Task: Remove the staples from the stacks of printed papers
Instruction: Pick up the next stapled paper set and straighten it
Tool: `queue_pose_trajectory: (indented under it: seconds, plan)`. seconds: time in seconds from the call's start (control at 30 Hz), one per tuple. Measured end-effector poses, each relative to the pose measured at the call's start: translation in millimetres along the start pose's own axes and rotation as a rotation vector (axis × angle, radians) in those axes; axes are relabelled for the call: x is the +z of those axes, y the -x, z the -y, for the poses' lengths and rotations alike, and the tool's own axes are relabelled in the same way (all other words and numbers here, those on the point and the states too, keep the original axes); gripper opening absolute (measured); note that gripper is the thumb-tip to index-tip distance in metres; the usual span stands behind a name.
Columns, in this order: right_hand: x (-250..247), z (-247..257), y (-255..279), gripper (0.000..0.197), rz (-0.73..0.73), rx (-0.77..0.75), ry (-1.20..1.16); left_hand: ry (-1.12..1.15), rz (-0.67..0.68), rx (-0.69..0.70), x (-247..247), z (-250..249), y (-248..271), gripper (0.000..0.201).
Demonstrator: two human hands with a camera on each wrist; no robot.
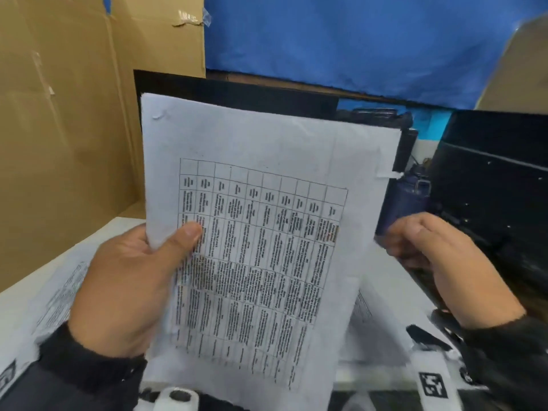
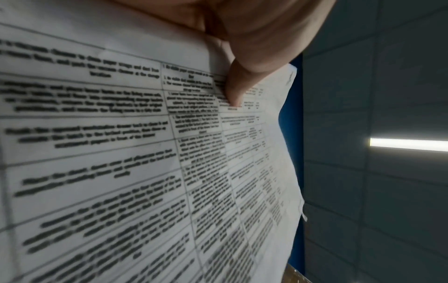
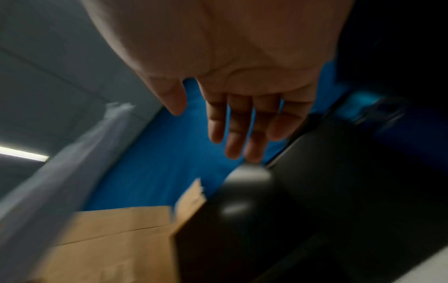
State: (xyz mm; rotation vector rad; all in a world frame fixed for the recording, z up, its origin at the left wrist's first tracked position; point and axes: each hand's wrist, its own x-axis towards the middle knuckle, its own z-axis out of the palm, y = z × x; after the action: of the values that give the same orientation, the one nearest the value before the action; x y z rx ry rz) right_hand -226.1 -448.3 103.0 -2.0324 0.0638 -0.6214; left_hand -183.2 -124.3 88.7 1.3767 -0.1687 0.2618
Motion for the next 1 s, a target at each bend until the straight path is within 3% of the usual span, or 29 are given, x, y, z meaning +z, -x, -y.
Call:
queue_pose_trajectory:
  seconds: [0.1, 0.2, 0.27, 0.37, 0.47, 0.53, 0.63, 0.67, 0.73, 0.83, 0.9, 1.0]
  plan:
    - [-45, -74, -3, 0.016, -0.030, 0.384, 0.471, -0.057, 0.078, -0.123, -12, 7, -3, 0.012]
    - [-72, -146, 9, 0.045, 0.144, 0.669, 0.864, -0.158, 0.143, -0.209, -12, 15, 0, 0.024]
    - [-79, -184, 18, 0.046, 0.164, 0.732, 0.933, -0.243, 0.158, -0.238, -6, 22, 3, 0.023]
    - [-81, -215, 25, 0.032, 0.120, 0.699, 0.922, -0.341, 0.157, -0.253, 0, 40, 7, 0.016]
    - [-83, -214, 21, 0.012, 0.044, 0.687, 0.800, -0.411, 0.188, -0.249, -1, 58, 7, 0.057]
    - [-99, -225, 17, 0.032, -0.019, 0.703, 0.625, -0.441, 0.196, -0.252, -3, 66, 9, 0.070]
    - [-110, -202, 9, 0.087, -0.276, 0.610, 0.057, -0.485, 0.216, -0.255, -1, 71, 13, 0.060]
    - [-103, -175, 12, 0.094, -0.343, 0.545, -0.159, -0.509, 0.216, -0.248, 0, 74, 14, 0.053]
    - [-79, -107, 21, 0.081, -0.348, 0.449, -0.531, -0.564, 0.226, -0.229, 4, 75, 18, 0.045]
    - [-47, -49, 30, 0.057, -0.177, 0.474, -1.016, -0.689, 0.268, -0.165, 12, 68, 30, 0.040]
    - [-24, -25, 37, 0.057, -0.094, 0.489, -1.133, -0.768, 0.306, -0.123, 16, 65, 37, 0.042]
    - [7, -3, 45, 0.065, -0.172, 0.457, -1.054, -0.936, 0.369, -0.065, 23, 55, 44, 0.037]
